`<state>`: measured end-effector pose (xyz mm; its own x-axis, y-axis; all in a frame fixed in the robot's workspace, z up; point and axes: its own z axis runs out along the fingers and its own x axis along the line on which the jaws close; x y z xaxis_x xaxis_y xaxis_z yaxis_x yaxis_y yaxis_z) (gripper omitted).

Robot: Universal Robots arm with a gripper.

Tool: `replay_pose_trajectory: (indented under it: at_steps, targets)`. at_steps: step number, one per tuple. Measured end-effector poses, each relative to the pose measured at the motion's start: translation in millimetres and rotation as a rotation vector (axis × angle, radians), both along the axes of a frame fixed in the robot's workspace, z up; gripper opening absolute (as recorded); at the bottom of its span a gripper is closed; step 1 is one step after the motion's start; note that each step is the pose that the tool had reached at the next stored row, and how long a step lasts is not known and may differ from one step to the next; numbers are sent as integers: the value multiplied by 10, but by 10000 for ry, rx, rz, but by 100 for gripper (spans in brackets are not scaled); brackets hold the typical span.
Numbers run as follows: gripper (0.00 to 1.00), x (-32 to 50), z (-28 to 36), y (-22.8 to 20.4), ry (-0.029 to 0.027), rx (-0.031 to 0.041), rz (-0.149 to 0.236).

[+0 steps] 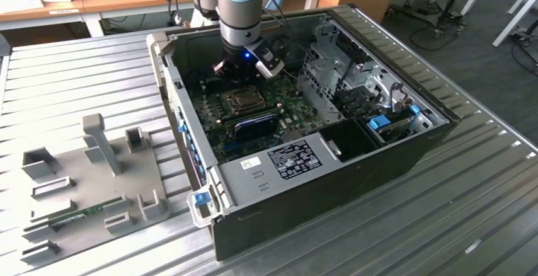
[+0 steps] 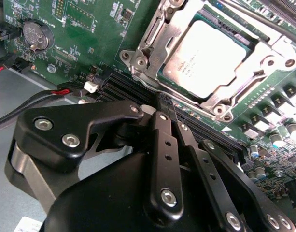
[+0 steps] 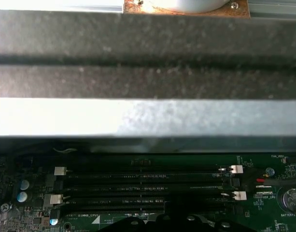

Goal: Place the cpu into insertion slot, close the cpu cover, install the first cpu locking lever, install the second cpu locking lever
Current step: 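Install the first cpu locking lever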

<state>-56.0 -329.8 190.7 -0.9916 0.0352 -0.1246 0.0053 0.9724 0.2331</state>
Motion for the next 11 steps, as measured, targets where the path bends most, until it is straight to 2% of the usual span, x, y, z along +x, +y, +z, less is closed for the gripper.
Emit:
replay_pose_trajectory:
  at_steps: [11]
  targets:
    - [11,0,-1,-1,-1,1,0]
